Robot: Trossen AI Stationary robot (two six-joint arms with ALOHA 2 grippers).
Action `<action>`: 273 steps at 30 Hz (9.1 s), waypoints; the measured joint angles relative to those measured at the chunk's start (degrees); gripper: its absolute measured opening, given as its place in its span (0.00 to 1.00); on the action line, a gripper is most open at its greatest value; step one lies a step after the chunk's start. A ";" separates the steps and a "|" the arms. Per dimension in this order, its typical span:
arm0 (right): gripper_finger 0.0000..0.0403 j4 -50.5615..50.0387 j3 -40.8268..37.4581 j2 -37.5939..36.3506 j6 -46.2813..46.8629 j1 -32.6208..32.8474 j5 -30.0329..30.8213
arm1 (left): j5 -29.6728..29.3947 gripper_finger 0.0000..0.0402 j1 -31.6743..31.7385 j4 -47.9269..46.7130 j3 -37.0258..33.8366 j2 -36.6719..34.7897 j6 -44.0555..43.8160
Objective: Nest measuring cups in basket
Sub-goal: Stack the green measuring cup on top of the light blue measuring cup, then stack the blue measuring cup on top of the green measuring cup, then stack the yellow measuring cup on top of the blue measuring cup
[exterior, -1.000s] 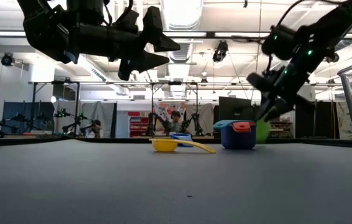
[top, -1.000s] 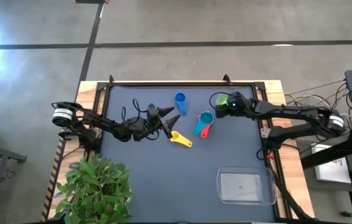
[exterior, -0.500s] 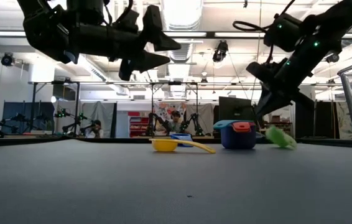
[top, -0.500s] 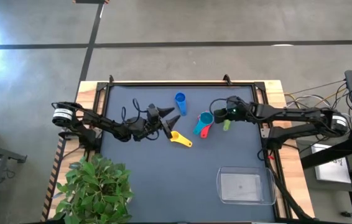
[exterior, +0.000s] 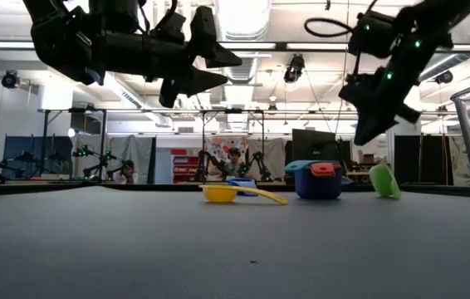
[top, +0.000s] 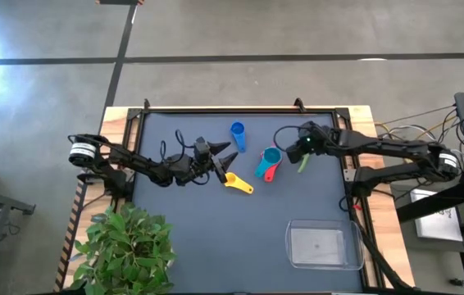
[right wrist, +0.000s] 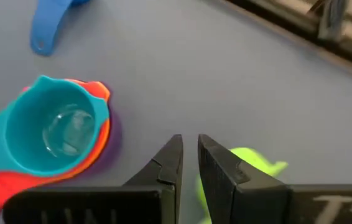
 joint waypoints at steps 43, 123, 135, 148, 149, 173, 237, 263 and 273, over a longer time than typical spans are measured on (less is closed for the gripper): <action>0.38 -9.04 10.24 23.85 -24.56 -17.32 -7.96 | 0.02 0.58 0.00 -0.06 0.00 0.00 0.02; 0.42 13.75 28.41 31.46 -11.67 -10.11 -28.43 | -0.50 0.58 0.46 -3.82 -1.06 -0.90 1.60; 0.43 12.29 41.07 47.74 -13.58 -10.68 -27.73 | -4.88 0.58 0.46 7.56 -13.90 -9.38 1.01; 0.43 12.13 47.73 58.69 -13.36 -11.27 -22.41 | -5.22 0.58 0.46 8.85 -16.06 -9.56 0.01; 0.43 12.13 47.99 59.20 -13.36 -11.27 -22.41 | -5.22 0.58 0.46 8.83 -16.06 -9.52 0.00; 0.02 2.20 47.01 49.30 -14.44 -10.60 -22.38 | -5.18 0.58 0.46 8.57 -15.61 -8.66 -1.51; 0.02 10.68 8.31 10.56 2.85 -5.48 -19.99 | -4.98 0.58 0.44 5.88 -14.03 -8.66 -3.19; 0.19 12.21 4.31 6.12 -4.09 -3.45 -21.56 | -3.03 0.58 0.45 -8.28 -7.65 -8.63 -3.21; 0.26 20.73 9.77 8.30 -13.53 3.35 -21.37 | -3.06 0.58 0.72 -7.17 -8.11 -8.63 -3.04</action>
